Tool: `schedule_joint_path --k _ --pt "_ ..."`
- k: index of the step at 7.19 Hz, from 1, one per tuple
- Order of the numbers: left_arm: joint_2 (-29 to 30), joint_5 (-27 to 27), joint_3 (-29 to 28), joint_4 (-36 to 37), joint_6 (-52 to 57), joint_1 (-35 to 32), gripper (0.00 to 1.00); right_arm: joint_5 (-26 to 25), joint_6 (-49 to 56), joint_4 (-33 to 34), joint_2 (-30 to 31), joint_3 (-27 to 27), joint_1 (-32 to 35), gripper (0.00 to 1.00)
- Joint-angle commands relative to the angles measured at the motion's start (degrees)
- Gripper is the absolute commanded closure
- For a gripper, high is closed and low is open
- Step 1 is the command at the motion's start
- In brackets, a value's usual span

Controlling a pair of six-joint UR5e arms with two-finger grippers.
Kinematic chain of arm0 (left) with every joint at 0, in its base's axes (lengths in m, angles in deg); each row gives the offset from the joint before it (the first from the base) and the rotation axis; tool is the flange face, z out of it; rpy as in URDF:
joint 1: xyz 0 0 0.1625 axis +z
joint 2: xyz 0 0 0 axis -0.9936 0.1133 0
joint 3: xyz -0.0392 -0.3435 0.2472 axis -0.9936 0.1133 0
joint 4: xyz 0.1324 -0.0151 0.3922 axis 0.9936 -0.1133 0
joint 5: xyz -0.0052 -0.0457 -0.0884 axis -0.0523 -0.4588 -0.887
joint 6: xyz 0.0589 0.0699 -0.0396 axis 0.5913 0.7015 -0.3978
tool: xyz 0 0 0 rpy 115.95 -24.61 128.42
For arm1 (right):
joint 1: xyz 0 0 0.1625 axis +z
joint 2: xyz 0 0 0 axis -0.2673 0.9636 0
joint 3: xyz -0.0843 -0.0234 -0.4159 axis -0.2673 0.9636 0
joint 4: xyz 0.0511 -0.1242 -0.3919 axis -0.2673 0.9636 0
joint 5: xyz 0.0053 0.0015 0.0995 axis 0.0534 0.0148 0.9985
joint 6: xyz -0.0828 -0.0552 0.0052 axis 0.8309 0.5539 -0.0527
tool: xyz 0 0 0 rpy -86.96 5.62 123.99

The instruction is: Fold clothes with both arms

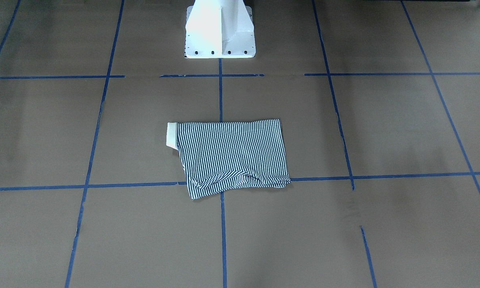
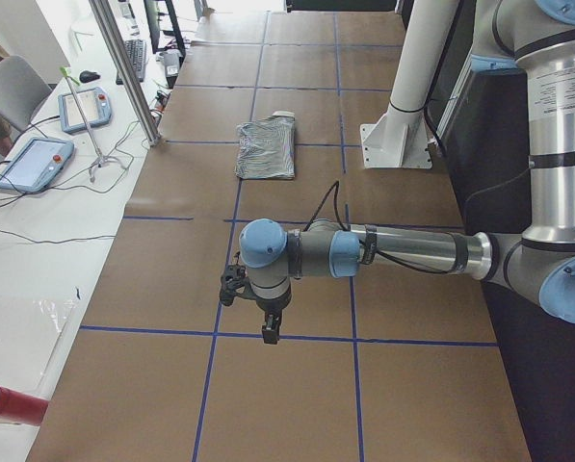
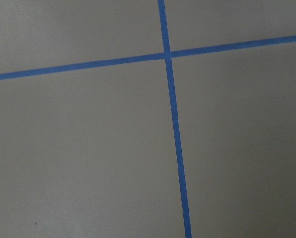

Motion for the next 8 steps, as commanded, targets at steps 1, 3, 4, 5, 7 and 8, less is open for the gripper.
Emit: schedule_joint_path --k 1,3,4,5,7,8 --pt "-0.12 0.07 0.21 2.01 0.14 1.24 0.00 -0.14 0.06 0.02 0.03 -0.37 0.05 0.00" --pt "-0.21 0.16 0.21 3.51 0.14 1.33 0.00 0.03 -0.03 -0.16 0.38 -0.28 0.05 0.00" --pt "-0.21 -0.01 0.13 3.43 0.23 1.33 0.00 0.12 -0.11 -0.16 0.38 -0.19 0.05 0.00" --pt "-0.21 -0.10 -0.40 2.90 0.23 1.33 0.00 0.29 -0.20 -0.16 0.38 -0.19 -0.04 0.00" --pt "-0.04 -0.10 -0.75 2.55 0.06 1.33 0.00 0.47 -0.46 -0.16 0.38 -0.19 -0.04 0.00" --pt "-0.04 -0.10 -0.84 2.55 0.05 1.33 0.00 0.47 -0.47 -0.16 0.38 -0.19 0.04 0.00"
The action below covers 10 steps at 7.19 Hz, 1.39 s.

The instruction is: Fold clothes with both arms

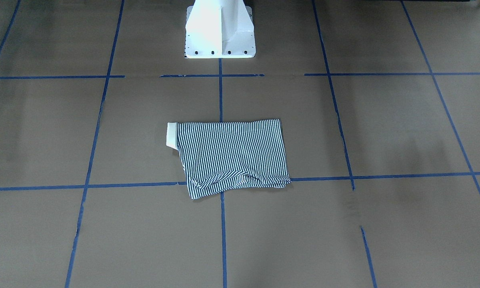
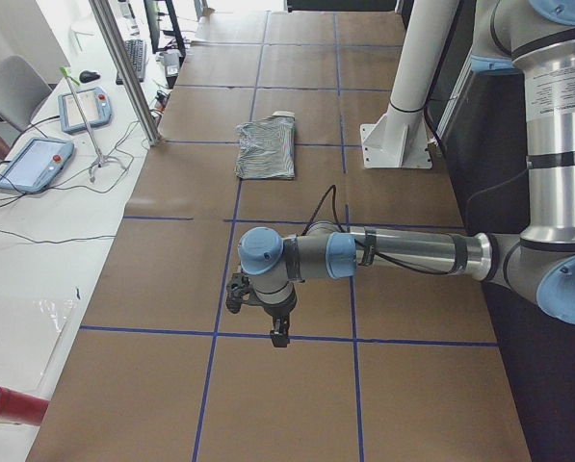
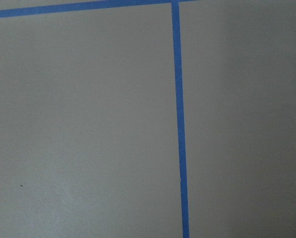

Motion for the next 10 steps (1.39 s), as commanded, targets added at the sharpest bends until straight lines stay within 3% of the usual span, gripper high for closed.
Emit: schedule_joint_path --k 1,6,8,10 --pt "0.13 -0.01 0.00 0.01 -0.23 0.00 0.00 0.05 -0.07 0.00 0.00 0.00 -0.04 0.00" --pt "0.31 -0.09 0.09 0.01 -0.41 0.00 0.00 0.22 -0.07 0.00 0.00 -0.09 0.05 0.00" --pt "-0.30 -3.85 0.00 0.01 -0.41 0.00 0.00 0.22 -0.07 0.00 0.00 -0.09 -0.04 0.00" --pt "-0.31 -3.96 0.87 -0.07 -0.41 -0.09 0.00 0.22 -0.07 0.00 0.00 -0.09 0.05 0.00"
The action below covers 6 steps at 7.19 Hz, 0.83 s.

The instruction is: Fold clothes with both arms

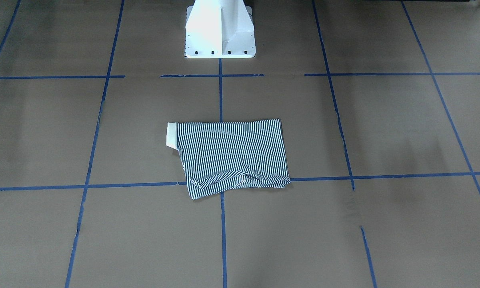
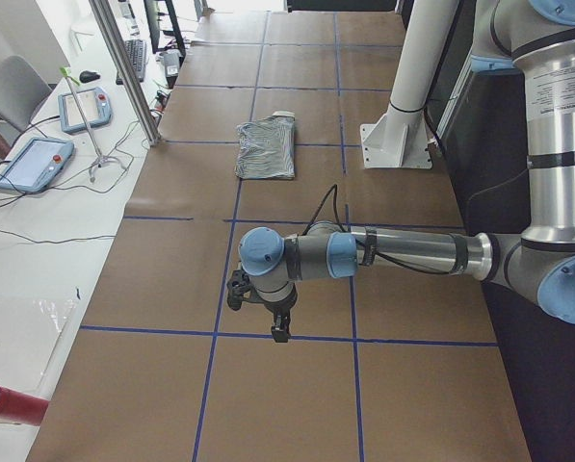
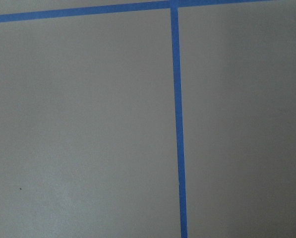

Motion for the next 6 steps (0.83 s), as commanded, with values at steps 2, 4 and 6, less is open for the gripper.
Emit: schedule_joint_path --k 2,4,6 --pt "0.13 -0.69 0.56 -0.33 0.00 -0.04 0.00 0.00 0.09 0.00 0.00 0.00 -0.03 0.00" --pt "0.30 -0.43 0.39 -2.43 -0.09 -0.04 0.00 -0.17 0.26 0.00 0.00 0.09 0.06 0.00" --pt "1.00 0.45 0.39 -2.62 0.09 -0.13 0.00 -0.61 0.52 0.00 0.00 0.09 0.06 0.00"
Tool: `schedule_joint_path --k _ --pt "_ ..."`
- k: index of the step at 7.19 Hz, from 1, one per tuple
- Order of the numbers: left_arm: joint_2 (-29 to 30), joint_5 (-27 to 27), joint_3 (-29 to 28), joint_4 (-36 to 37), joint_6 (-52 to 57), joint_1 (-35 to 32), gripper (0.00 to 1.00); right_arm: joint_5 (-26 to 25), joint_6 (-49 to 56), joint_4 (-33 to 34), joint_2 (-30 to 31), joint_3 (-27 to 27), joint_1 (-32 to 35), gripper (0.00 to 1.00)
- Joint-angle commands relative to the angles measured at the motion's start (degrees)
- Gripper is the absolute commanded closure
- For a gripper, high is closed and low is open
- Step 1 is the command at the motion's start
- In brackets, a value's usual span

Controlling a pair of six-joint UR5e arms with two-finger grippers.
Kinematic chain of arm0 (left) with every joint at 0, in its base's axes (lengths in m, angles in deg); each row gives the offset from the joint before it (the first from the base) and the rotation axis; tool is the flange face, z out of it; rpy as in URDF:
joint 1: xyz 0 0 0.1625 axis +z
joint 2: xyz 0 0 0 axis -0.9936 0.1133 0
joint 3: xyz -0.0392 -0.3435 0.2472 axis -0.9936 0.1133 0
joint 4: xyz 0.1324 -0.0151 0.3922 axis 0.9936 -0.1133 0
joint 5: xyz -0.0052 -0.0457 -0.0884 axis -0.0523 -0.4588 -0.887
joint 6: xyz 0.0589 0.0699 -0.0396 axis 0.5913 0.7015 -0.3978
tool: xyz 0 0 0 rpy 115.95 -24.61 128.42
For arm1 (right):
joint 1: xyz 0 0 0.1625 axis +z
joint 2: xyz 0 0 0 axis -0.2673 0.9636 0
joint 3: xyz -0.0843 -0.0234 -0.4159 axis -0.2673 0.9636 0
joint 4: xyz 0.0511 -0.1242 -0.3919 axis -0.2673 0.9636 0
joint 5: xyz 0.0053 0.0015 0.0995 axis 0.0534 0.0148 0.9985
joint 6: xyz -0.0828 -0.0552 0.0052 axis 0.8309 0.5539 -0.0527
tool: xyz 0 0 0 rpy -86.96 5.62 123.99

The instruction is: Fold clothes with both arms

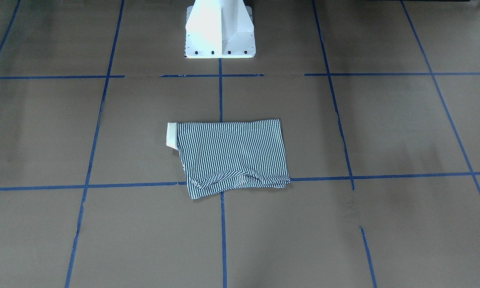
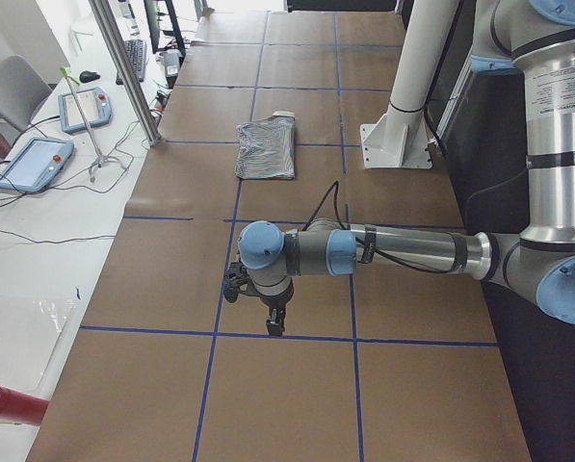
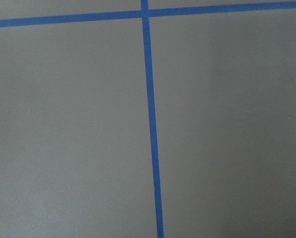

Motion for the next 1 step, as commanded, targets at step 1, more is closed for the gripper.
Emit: schedule_joint_path --k 1 --pt "1.42 2.02 -0.63 -0.29 0.04 -0.12 0.00 -0.34 0.16 0.00 0.00 0.07 0.00 0.00"
